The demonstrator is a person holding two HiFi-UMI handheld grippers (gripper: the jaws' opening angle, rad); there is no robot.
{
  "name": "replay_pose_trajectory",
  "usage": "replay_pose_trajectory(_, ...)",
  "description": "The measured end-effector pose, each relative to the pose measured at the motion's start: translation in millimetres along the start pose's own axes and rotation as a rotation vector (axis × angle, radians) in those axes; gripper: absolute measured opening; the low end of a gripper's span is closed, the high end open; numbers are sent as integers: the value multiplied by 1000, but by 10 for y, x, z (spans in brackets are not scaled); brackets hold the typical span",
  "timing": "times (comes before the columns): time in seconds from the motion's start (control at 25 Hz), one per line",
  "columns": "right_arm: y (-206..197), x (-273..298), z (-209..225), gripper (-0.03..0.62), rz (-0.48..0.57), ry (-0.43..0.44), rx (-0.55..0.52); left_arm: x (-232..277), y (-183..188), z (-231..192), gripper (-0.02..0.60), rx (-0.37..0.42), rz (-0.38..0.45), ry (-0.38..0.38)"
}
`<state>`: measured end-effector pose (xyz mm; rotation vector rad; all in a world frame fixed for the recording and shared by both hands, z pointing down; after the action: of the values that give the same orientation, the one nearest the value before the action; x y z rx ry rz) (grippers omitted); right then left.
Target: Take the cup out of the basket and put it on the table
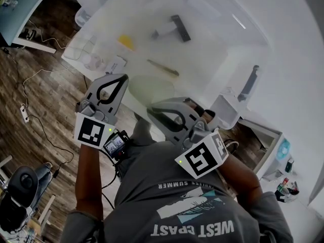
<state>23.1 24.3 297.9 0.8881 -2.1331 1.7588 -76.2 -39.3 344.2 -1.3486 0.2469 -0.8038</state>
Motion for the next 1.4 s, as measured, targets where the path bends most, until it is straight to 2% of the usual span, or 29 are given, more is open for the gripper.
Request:
replay_pose_trajectory(0.76, -632, 547, -444, 29, -134, 72, 46, -352, -263, 115, 9, -21, -38, 23)
replay_pose_trajectory(1.4, -1320, 1061, -825, 29, -314, 175, 73, -525, -433, 148, 9, -45, -62, 33)
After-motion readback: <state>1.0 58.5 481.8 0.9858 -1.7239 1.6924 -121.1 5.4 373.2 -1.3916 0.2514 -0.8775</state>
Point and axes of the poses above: the fingertips, and each gripper's own axes: x forward along the fingers, z to its right, y out of its top, the point moved 4 cm from there along -x, backward along the fingers, and after that the axes turned 1 degree about -y, right-handed, at the moved point
